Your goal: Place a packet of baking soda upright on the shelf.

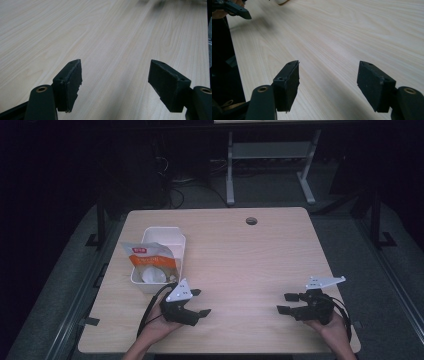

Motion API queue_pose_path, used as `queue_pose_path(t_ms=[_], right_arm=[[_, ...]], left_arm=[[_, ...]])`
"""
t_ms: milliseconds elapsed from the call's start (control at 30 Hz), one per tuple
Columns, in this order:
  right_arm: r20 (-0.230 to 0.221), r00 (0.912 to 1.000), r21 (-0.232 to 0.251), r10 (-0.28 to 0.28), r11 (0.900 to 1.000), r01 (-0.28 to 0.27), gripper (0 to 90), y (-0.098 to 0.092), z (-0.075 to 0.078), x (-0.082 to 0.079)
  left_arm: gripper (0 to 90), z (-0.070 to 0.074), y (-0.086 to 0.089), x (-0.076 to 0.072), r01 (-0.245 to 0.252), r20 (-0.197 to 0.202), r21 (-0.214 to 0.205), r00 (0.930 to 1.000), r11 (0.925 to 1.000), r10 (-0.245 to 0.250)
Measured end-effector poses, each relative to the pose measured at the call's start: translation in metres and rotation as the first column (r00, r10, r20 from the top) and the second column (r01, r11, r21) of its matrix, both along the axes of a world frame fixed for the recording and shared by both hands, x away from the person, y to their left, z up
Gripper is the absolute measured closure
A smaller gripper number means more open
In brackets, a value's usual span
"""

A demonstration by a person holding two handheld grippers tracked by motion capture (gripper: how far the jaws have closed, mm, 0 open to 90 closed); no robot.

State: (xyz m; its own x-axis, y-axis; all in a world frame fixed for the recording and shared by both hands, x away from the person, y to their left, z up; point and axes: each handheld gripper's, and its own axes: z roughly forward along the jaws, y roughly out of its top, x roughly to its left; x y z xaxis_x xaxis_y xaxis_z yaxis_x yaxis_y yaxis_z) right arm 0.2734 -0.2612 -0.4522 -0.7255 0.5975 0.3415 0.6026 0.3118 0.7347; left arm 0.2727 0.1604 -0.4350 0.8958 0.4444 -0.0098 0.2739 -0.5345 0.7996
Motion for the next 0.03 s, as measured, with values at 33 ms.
queue_pose_path(t_ms=[33], right_arm=[[-0.002, 1.0000, 0.004, 0.000, 1.0000, 0.000, 32.9, 0.0010, -0.0010, 0.0012]], left_arm=[[26.6, 0.0003, 0.0003, 0.0000, 0.003, 0.005, 0.003, 1.0000, 1.0000, -0.003]])
